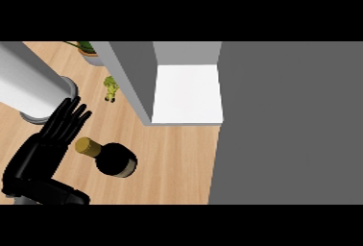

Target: Pick up the wine, place it into the cabinet and close the cabinet

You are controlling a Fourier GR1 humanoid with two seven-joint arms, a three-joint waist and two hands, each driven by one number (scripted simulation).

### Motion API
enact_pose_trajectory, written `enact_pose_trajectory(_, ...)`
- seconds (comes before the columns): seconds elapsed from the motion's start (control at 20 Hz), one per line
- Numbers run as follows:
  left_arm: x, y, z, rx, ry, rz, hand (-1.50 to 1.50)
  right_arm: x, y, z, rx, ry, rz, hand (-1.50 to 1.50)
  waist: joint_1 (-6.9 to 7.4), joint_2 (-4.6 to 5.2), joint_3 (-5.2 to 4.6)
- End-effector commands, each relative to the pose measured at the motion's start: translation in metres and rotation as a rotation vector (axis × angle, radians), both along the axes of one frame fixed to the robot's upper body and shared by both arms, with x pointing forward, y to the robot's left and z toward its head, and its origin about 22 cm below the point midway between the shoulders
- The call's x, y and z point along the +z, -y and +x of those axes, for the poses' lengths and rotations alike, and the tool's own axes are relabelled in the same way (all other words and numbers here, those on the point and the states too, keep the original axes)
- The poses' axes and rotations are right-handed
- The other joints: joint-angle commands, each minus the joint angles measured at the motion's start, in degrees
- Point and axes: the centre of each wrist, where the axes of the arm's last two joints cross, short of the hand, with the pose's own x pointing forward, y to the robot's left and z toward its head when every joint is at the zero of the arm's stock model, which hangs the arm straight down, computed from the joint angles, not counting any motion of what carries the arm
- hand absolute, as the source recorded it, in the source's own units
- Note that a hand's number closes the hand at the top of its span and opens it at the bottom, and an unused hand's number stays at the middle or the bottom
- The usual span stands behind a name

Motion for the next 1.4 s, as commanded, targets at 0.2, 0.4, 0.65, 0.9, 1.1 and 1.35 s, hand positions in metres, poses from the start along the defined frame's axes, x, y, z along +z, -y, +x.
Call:
enact_pose_trajectory(0.2, -0.062, -0.01, -0.001, -0.023, -0.082, 0.023, -1.5, -0.009, 0.007, -0.003, 0.018, 0.021, 0.03, -1.5, 0.21, 0.05, 0.02)
enact_pose_trajectory(0.4, -0.087, -0.02, 0.017, -0.031, -0.092, 0.022, -1.5, 0.002, 0.008, -0.012, 0.02, 0.042, 0.041, -1.5, 0.03, 0.06, 0.01)
enact_pose_trajectory(0.65, -0.127, -0.017, 0.022, -0.042, -0.115, 0.015, -1.5, 0.016, -0.009, -0.012, 0.029, 0.032, 0.027, -1.5, -0.09, 0.12, -0.07)
enact_pose_trajectory(0.9, -0.146, -0.027, 0.011, -0.056, -0.122, 0.005, -1.5, 0.018, -0.001, -0.01, 0.01, 0.024, 0.039, -1.5, 0.17, 0.04, -0.01)
enact_pose_trajectory(1.1, -0.157, -0.025, 0.01, -0.058, -0.131, 0.025, -1.5, 0.002, -0.01, -0.015, 0.019, 0.04, 0.04, -1.5, 0.19, 0.01, 0.01)
enact_pose_trajectory(1.35, -0.178, -0.031, 0.012, -0.058, -0.184, -0.046, -1.5, 0.01, 0.001, -0.029, 0.033, 0.036, 0.041, -1.5, -0.13, 0.05, -0.01)
